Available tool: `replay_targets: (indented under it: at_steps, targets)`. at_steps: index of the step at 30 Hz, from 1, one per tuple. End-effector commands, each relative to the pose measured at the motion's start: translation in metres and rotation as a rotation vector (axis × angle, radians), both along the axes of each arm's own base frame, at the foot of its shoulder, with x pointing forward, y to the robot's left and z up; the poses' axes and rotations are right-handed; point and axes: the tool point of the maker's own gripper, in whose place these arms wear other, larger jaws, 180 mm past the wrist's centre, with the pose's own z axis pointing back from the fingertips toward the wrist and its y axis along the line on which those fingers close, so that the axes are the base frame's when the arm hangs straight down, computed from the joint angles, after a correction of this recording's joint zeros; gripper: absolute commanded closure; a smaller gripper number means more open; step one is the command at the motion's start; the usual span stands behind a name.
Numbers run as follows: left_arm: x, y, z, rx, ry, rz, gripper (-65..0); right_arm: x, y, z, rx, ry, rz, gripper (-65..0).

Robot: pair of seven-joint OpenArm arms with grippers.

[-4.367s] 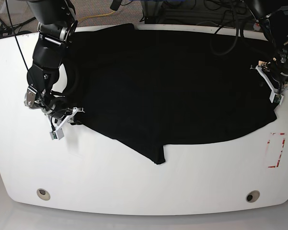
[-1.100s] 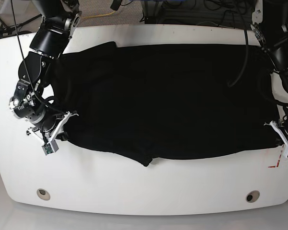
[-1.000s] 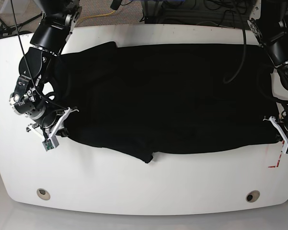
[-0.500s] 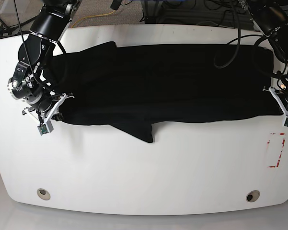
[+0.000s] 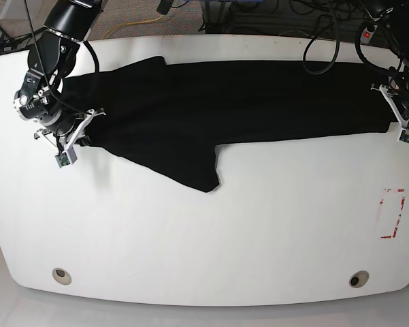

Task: Fold the T-shirt properly
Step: 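Fold the held shirt edge with both grippers over onto the shirt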

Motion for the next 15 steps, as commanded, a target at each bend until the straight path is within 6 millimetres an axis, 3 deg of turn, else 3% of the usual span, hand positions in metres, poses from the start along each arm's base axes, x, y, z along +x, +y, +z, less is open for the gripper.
replay_targets:
  at_steps: [1, 4, 7, 10, 12, 15]
  targets:
    - [-0.003, 0.007, 0.005, 0.032, 0.001, -0.001, -1.3, 0.002, -0.006, 0.008, -0.017, -0.028, -0.001, 0.0]
    - [-0.008, 0.008, -0.007, 0.012, 0.038, 0.005, -1.4, -0.005, -0.006, 0.003, -0.021, -0.01, 0.0, -0.2]
    - [-0.012, 0.006, -0.022, -0.012, 0.081, 0.001, -8.6, -0.014, -0.008, -0.004, -0.022, 0.014, -0.002, -4.0]
    - [-0.02, 0.01, -0.03, -0.013, 0.122, 0.001, -19.2, -0.016, -0.008, -0.006, -0.024, 0.022, -0.003, -16.8]
    - [-0.019, 0.006, -0.033, -0.014, 0.133, -0.016, -25.8, -0.021, -0.007, -0.008, -0.021, 0.031, -0.002, -30.4]
    - [-0.018, 0.004, -0.034, -0.019, 0.135, -0.021, -29.7, -0.022, -0.015, 0.003, -0.041, -0.003, -0.026, -45.2]
